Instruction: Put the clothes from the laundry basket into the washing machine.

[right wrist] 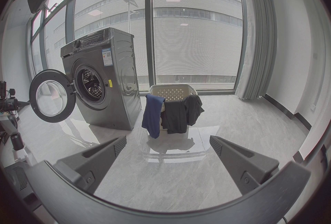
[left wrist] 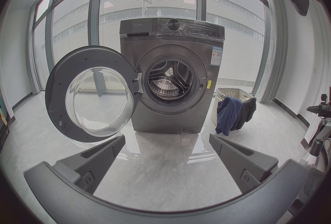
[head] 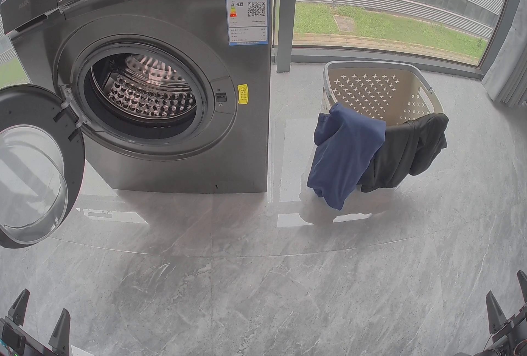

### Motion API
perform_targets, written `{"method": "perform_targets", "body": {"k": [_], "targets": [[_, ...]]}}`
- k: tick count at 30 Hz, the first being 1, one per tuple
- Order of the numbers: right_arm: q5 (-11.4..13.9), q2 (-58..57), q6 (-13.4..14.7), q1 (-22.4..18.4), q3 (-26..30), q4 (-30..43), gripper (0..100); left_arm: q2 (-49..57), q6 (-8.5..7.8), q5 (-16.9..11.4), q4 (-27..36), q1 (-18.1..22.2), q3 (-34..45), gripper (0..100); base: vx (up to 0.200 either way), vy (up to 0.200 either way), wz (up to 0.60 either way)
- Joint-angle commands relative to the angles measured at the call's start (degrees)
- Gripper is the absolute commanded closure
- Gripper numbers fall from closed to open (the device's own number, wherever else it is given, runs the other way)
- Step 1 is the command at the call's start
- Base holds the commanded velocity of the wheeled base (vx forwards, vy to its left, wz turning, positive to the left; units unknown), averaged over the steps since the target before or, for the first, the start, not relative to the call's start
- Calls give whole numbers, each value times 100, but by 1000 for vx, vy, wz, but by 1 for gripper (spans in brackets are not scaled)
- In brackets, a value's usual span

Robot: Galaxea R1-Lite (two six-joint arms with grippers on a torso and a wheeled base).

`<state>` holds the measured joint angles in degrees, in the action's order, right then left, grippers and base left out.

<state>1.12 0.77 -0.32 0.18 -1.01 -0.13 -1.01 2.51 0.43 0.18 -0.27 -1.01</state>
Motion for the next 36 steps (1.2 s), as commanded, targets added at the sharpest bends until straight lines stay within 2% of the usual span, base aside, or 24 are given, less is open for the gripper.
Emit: {"method": "perform_targets", "body": {"k": [1, 5, 11, 32, 36], "targets": [[2, -77, -3, -1, 101, -4, 0, 57, 4, 1, -1, 0, 84, 0, 200, 0, 0], [2, -77, -3, -1, 101, -4, 0, 57, 4, 1, -1, 0, 84, 0, 200, 0, 0], [2, -77, -3, -1, 101, -4, 0, 57, 4, 1, -1, 0, 84, 0, 0, 0, 0], [2, -77, -3, -1, 101, -4, 0, 57, 4, 1, -1, 0, 84, 0, 0, -200, 0], [2, -77, -3, 8, 101, -4, 0, 57, 4, 1, -1, 0, 84, 0, 0, 0, 0]]}}
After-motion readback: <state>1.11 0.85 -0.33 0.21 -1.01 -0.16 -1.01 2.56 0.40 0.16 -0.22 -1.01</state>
